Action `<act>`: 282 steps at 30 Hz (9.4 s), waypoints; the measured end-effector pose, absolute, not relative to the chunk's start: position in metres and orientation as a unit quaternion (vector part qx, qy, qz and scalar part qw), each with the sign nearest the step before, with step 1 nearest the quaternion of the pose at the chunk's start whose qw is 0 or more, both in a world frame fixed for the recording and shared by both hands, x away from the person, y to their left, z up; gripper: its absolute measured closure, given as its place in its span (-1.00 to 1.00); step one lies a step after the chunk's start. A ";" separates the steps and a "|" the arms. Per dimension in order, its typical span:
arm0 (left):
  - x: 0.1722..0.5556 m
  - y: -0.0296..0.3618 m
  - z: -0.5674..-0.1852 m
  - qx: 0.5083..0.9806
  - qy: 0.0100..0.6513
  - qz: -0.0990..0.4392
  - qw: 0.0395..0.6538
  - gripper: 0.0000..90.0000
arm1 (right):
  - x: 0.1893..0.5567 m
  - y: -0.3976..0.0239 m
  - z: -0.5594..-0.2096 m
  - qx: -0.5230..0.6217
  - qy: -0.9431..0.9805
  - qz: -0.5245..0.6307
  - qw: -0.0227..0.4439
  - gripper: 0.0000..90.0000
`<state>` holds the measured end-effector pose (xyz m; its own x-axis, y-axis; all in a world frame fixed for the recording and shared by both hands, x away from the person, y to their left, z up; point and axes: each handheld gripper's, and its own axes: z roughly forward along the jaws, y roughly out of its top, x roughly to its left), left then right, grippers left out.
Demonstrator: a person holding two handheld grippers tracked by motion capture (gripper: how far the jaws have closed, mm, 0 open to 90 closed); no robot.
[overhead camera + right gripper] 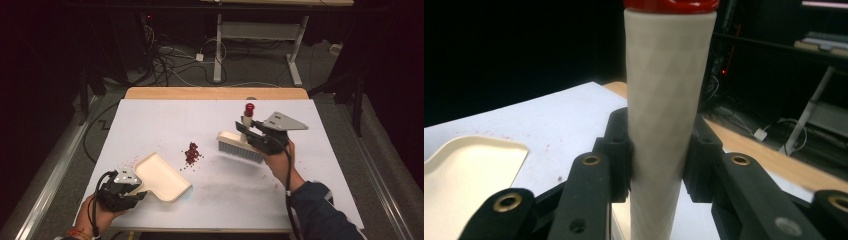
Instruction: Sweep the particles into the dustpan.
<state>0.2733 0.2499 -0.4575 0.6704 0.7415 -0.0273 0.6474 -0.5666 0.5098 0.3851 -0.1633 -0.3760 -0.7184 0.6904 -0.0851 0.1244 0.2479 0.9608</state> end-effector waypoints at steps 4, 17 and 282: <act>0.274 0.248 -0.462 0.876 0.400 0.092 0.252 0.43 | 0.405 -0.125 -0.374 0.270 0.747 0.546 0.265 0.55; 0.276 0.245 -0.465 0.876 0.402 0.088 0.250 0.42 | 0.452 -0.061 -0.399 0.305 0.738 0.529 0.288 0.55; 0.348 0.177 -0.474 0.858 0.446 0.103 0.235 0.42 | 0.346 -0.068 -0.383 0.269 0.719 0.583 0.265 0.55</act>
